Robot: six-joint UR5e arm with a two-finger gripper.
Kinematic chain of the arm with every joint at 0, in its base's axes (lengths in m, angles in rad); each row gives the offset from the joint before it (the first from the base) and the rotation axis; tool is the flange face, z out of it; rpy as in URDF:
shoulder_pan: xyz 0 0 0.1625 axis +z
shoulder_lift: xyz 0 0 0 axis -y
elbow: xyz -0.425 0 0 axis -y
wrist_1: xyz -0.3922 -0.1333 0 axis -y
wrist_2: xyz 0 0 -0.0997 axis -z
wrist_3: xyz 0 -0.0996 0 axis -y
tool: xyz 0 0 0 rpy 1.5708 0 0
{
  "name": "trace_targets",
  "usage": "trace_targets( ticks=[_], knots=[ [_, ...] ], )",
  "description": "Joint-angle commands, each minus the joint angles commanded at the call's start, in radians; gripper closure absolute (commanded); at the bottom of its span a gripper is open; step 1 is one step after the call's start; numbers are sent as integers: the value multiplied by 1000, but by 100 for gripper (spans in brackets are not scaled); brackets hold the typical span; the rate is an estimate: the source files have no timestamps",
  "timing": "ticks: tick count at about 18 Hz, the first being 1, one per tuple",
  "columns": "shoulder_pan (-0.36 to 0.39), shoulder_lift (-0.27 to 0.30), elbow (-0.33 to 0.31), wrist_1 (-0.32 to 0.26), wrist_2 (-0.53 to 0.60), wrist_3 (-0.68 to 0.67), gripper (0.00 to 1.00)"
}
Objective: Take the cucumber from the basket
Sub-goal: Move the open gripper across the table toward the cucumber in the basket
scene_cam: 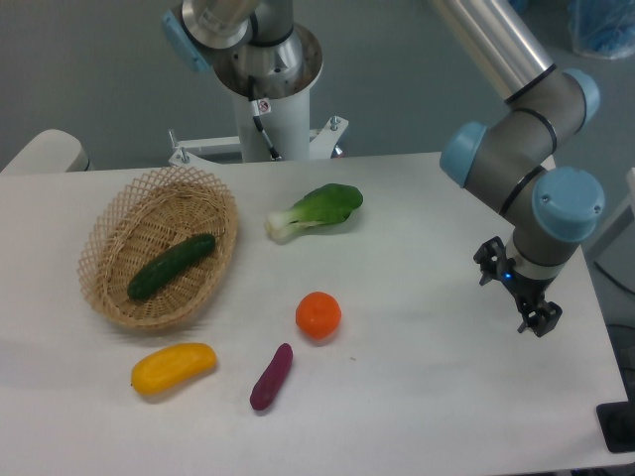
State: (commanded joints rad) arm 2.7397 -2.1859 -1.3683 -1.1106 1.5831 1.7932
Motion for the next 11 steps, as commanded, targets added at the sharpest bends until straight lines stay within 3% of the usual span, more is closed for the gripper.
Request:
trace_targets(
  ticks=[6,11],
  knots=[
    [-24,6,-9,-3,0,-11,0],
    [-25,32,-61,-2,-8,-17,0]
  ],
)
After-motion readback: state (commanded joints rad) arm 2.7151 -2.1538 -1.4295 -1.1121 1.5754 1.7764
